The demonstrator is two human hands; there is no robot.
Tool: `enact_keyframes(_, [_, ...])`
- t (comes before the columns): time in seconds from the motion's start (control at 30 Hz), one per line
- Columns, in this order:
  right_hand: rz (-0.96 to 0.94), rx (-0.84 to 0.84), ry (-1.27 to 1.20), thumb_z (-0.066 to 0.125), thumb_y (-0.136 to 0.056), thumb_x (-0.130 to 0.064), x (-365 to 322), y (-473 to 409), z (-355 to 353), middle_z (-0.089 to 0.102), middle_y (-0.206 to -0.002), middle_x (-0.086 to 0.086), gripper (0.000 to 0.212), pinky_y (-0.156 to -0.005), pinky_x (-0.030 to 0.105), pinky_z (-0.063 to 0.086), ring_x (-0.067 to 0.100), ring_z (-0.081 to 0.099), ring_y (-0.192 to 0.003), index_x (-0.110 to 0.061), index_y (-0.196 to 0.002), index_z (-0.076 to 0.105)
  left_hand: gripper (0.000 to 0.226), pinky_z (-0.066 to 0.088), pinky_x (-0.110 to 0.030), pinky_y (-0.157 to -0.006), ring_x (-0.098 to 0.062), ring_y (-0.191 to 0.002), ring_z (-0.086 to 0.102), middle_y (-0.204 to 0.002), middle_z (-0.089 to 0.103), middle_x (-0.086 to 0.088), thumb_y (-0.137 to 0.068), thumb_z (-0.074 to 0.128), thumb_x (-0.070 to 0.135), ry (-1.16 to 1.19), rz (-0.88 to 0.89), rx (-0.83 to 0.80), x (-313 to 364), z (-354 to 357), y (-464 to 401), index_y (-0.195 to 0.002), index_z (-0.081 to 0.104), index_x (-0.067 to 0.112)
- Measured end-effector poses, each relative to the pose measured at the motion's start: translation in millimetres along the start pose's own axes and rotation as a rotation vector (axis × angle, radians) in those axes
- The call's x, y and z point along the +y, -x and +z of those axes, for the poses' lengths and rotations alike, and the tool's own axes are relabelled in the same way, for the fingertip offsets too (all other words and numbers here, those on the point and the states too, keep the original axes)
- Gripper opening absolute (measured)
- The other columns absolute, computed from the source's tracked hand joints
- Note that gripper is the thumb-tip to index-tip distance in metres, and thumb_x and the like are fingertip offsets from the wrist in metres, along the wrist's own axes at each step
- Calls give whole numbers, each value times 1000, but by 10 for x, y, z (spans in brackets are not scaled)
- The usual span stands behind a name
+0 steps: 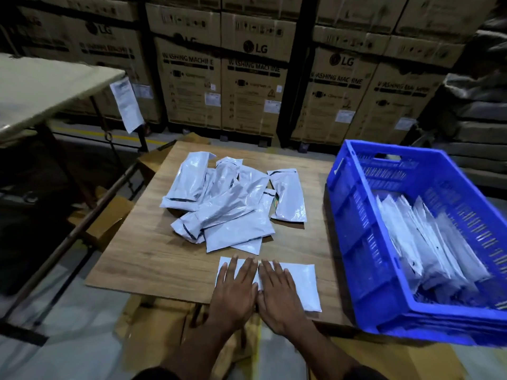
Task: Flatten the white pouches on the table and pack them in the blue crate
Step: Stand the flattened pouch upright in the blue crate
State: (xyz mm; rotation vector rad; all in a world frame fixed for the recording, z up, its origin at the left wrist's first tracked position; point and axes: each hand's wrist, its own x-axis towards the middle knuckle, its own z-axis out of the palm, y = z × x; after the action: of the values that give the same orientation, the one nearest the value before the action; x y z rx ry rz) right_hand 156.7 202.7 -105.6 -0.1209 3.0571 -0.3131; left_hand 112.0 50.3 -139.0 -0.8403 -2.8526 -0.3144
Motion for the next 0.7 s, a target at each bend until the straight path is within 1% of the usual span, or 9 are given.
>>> enact_keyframes(0.1, [20,1,67,39,-94,-42,75,23,16,46,-152,7,60,-111,44,23,32,38,-141,-11,-145,49,48,33,-59,-114,-42,-147,32,-158,43,-4,-105,40,35,35,8,66,-6,20,20,-147,53,16])
enact_keyframes(0.17, [26,-19,99,35,-98,-47,138,43,40,40,-156,8,62,-113,46,20,33,31,-144,-13,-148,45,47,31,-61,-114,-45,-147,32,-157,44,-5,-105,44,37,50,35,108,-33,21,26,-146,55,16])
enact_keyframes(0.23, [33,-22,96,27,-102,-54,211,72,61,28,-162,7,64,-116,47,16,35,25,-148,-19,-155,34,49,32,-61,-114,-46,-146,32,-156,46,-4,-104,44,43,60,14,97,-59,0,28,-146,55,21])
enact_keyframes(0.3, [43,-24,86,26,-101,-61,271,102,51,20,-165,6,66,-118,50,13,37,19,-150,-26,-158,26,51,32,-59,-114,-46,-147,30,-157,45,-2,-103,43,49,74,-25,67,-70,-23,36,-148,52,27])
enact_keyframes(0.37, [59,-20,96,27,-100,-64,314,137,37,18,-165,7,68,-118,53,14,38,18,-149,-27,-157,25,53,32,-59,-114,-46,-148,28,-158,43,-3,-102,45,51,93,-27,61,-81,-23,53,-150,50,27])
enact_keyframes(0.43, [94,-27,105,24,-100,-66,356,160,33,17,-166,7,71,-118,55,15,38,18,-149,-24,-157,28,55,32,-60,-113,-47,-148,28,-159,41,-4,-102,45,52,92,-20,59,-80,-20,63,-151,49,27])
enact_keyframes(0.53, [119,-27,117,16,-100,-67,430,170,36,11,-167,3,75,-119,52,9,34,11,-152,-19,-158,26,56,32,-60,-113,-46,-149,26,-159,41,-3,-101,46,53,83,-45,39,-70,-35,53,-151,48,28])
enact_keyframes(0.63, [123,-31,121,8,-100,-66,530,205,-3,-4,-167,-1,76,-123,46,-2,30,-10,-153,-19,-160,14,56,30,-59,-115,-45,-150,24,-161,39,0,-100,45,54,75,-76,-8,-62,-59,39,-151,47,31])
enact_keyframes(0.7, [127,-37,115,7,-99,-67,578,227,-44,-12,-167,-3,76,-123,42,-7,27,-19,-151,-21,-160,6,57,30,-60,-114,-45,-150,24,-162,37,2,-99,43,56,65,-100,-34,-44,-68,34,-151,46,33])
